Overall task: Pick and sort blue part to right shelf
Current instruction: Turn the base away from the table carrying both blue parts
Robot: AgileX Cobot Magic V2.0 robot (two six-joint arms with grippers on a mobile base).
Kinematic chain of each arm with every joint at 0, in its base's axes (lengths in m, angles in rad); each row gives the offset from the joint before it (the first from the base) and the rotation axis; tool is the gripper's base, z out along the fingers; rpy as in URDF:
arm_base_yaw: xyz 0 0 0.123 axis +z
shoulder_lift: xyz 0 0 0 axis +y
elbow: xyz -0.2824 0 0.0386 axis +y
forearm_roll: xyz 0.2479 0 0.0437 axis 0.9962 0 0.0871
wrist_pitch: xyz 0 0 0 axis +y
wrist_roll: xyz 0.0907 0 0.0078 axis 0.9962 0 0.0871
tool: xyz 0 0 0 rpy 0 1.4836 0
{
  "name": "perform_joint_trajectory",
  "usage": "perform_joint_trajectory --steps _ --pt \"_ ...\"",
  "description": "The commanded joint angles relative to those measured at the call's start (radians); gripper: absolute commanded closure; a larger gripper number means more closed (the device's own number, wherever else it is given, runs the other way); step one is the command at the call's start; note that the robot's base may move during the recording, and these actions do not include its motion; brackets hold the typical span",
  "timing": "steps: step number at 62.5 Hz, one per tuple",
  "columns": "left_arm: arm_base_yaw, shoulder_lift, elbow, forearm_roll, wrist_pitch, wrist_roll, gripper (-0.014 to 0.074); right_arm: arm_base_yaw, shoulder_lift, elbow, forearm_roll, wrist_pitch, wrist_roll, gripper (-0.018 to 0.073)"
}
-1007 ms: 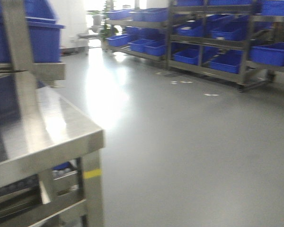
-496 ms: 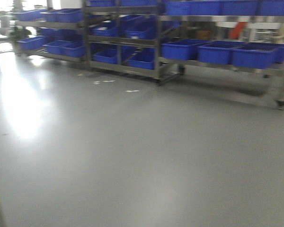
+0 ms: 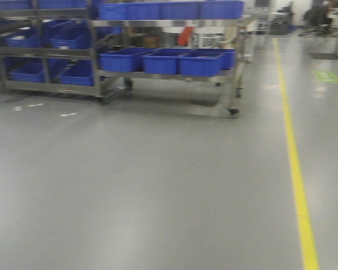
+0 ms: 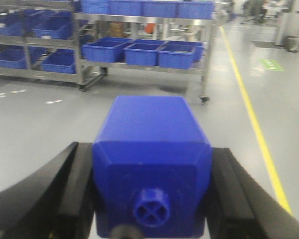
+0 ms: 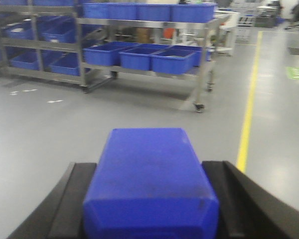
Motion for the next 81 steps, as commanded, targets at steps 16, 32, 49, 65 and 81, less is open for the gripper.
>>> perform_joint_trajectory --steps 16,32,49,65,81 --pt "0.003 0.012 -0.03 -0.003 -0.091 0.001 0.021 -0.006 0.005 -0.03 -0.011 -0.093 -0.011 0.0153" --pt "0.003 0.014 -0.03 -0.003 -0.088 0.001 0.021 -0.006 0.006 -0.03 -0.011 -0.093 -0.011 0.0153" --pt "0.003 0.014 -0.03 -0.003 -0.088 0.001 0.021 -0.006 0.006 -0.03 -0.011 -0.093 -0.011 0.0153" --pt "0.003 0.014 -0.03 -0.003 -0.088 0.001 0.021 -0.006 0.006 -0.03 -0.011 -0.093 -0.011 0.0153" --pt "0.003 0.014 -0.03 -0.003 -0.088 0.001 0.021 -0.006 0.006 -0.03 -0.011 -0.093 -0.011 0.0153"
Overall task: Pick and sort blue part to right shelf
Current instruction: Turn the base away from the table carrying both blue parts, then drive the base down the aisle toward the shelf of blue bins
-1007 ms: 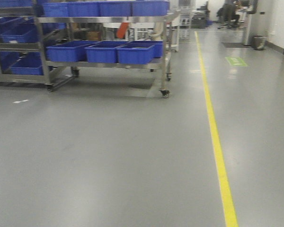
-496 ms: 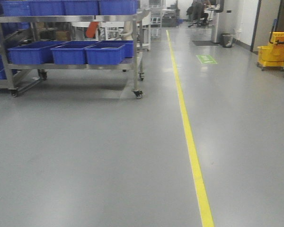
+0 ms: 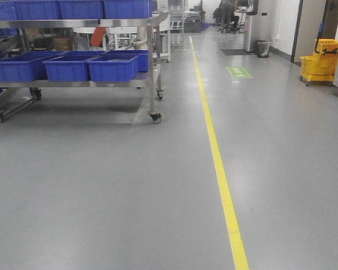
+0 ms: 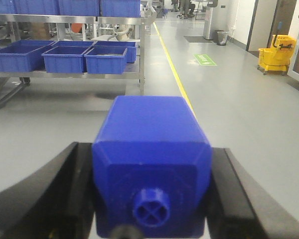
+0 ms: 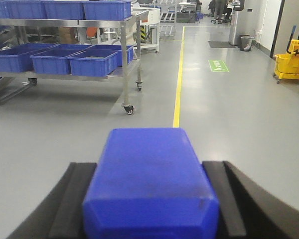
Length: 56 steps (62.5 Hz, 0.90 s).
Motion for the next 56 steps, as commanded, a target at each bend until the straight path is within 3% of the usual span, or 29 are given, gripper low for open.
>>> perform_joint_trajectory --steps 1,56 --pt "0.003 0.014 -0.03 -0.003 -0.088 0.001 0.021 -0.004 0.007 -0.03 -0.011 -0.094 -0.011 0.0153" --pt "0.003 0.014 -0.03 -0.003 -0.088 0.001 0.021 -0.004 0.007 -0.03 -0.011 -0.094 -0.011 0.0153"
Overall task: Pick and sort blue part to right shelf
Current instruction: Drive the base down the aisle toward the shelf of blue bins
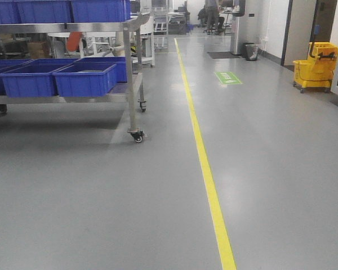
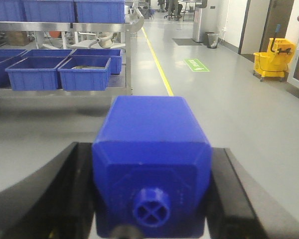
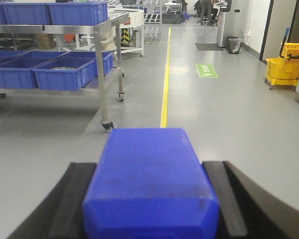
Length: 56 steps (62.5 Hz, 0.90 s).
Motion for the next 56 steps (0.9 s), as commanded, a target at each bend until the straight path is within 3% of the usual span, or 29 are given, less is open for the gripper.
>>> perform_joint_trajectory --steps 1,56 --pt "0.003 0.014 -0.03 -0.003 -0.088 0.001 0.021 -0.004 0.007 -0.03 -0.011 -0.094 -0.011 0.0153" --pt "0.003 0.014 -0.03 -0.003 -0.088 0.001 0.021 -0.004 0.007 -0.03 -0.011 -0.094 -0.011 0.0153"
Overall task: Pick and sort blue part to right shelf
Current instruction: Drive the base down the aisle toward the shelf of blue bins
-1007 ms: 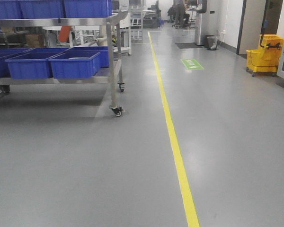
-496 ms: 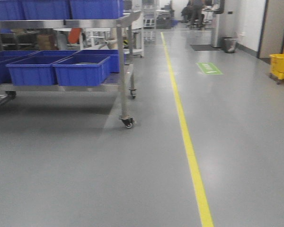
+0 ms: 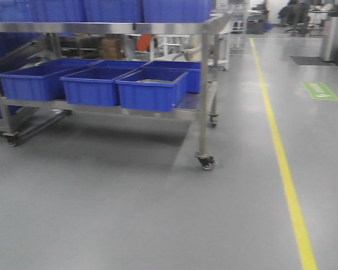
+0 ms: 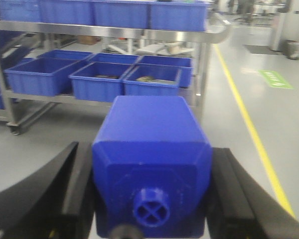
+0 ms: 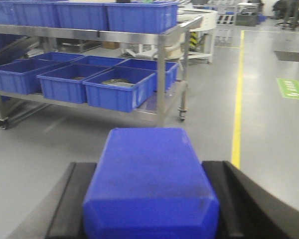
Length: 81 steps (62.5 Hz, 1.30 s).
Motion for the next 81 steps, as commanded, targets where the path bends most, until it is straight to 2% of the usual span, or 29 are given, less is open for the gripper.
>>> perform_joint_trajectory --steps 1,81 --pt "0.001 0.014 -0.03 -0.003 -0.088 0.001 0.021 -0.004 0.007 -0.03 -0.011 -0.094 -0.011 0.0153" --pt "0.001 0.014 -0.03 -0.003 -0.088 0.001 0.021 -0.004 0.007 -0.03 -0.011 -0.094 -0.011 0.0153"
